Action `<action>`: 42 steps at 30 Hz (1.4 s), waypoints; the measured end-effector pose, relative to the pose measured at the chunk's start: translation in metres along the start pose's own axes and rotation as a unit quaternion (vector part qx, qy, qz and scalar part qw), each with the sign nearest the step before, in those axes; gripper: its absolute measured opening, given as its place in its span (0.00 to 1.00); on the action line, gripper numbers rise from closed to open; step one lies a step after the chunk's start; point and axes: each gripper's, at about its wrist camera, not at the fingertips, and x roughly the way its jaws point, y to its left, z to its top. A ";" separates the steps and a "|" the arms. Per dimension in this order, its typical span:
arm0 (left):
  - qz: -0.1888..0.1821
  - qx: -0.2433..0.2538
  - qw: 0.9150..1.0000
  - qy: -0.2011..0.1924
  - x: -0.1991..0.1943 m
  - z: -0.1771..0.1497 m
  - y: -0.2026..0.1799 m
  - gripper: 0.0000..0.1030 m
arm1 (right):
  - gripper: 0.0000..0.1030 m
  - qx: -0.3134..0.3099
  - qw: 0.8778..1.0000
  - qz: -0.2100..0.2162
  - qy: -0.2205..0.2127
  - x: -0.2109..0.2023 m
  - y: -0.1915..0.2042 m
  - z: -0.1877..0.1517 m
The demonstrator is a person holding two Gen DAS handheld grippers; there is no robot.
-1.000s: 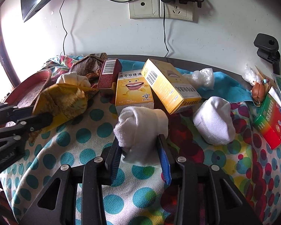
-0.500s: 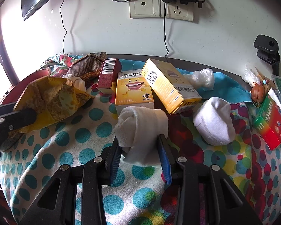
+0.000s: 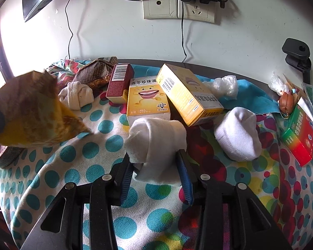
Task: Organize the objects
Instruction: 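Lift the yellow snack bag and carry it over the red tray with the left gripper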
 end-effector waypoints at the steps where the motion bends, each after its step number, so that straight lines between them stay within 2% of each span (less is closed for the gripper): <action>1: -0.002 0.000 1.000 -0.005 -0.004 0.001 0.000 0.19 | 0.38 0.000 1.000 0.000 0.000 0.000 0.000 0.000; 11: -0.019 0.000 0.999 -0.031 -0.039 0.014 0.006 0.18 | 0.39 0.000 1.000 -0.002 0.002 0.002 -0.001 -0.001; 23: -0.050 -0.011 0.998 -0.041 -0.064 0.029 0.020 0.17 | 0.41 0.000 1.000 -0.003 0.005 0.003 -0.002 -0.001; 29: -0.016 -0.024 0.998 -0.058 -0.080 0.039 0.048 0.17 | 0.41 0.000 1.000 -0.003 0.005 0.003 -0.002 -0.001; 33: 0.022 -0.048 0.996 -0.069 -0.088 0.041 0.083 0.17 | 0.41 0.000 1.000 -0.004 0.005 0.003 -0.001 -0.002; 42: 0.101 -0.111 0.987 -0.050 -0.073 0.031 0.167 0.17 | 0.41 -0.002 1.000 -0.006 0.006 0.004 0.001 -0.002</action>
